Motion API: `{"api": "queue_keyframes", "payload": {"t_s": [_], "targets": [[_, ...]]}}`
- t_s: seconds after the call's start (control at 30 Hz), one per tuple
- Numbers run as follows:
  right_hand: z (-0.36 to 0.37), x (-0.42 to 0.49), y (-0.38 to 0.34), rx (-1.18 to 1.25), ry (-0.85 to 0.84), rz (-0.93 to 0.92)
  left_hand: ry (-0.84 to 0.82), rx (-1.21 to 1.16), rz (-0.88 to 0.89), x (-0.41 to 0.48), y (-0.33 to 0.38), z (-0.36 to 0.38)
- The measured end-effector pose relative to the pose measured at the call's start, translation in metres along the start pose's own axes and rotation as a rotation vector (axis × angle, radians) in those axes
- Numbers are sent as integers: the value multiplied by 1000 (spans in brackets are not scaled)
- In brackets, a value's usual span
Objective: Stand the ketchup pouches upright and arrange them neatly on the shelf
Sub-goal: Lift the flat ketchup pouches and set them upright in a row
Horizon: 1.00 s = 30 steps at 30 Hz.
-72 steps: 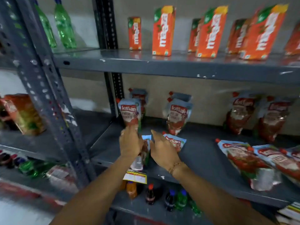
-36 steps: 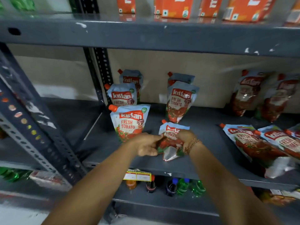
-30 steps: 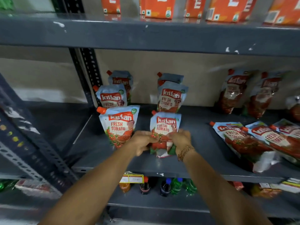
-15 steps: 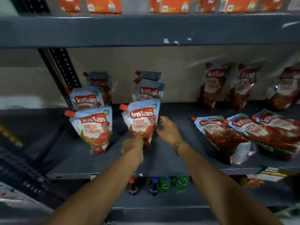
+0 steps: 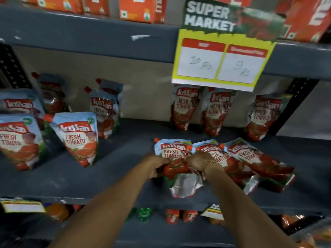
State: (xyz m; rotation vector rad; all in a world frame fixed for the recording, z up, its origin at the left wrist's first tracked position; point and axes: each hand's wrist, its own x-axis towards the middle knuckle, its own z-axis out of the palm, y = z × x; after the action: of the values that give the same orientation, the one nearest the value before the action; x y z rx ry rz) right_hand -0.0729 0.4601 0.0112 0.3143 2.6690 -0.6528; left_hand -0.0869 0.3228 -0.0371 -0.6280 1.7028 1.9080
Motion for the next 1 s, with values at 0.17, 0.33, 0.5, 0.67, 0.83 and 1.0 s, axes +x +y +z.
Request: {"api": "queue_keyframes", "payload": {"t_s": [0.17, 0.33, 0.5, 0.67, 0.83, 1.0], "targets": [[9, 7, -1, 139, -63, -90, 44, 98, 2, -13, -9, -7], [11, 16, -10, 467, 55, -75, 119, 200, 209, -25, -1, -24], [7, 14, -10, 705, 324, -265, 408, 477, 662, -27, 25, -22], [25, 24, 10, 691, 341, -420, 536, 419, 784, -15, 3, -9], [21, 26, 22, 675, 224, -460, 812, 155, 630, -9, -17, 22], [-14, 40, 62, 78, 257, -366, 761, -411, 28, 4, -22, 66]]}}
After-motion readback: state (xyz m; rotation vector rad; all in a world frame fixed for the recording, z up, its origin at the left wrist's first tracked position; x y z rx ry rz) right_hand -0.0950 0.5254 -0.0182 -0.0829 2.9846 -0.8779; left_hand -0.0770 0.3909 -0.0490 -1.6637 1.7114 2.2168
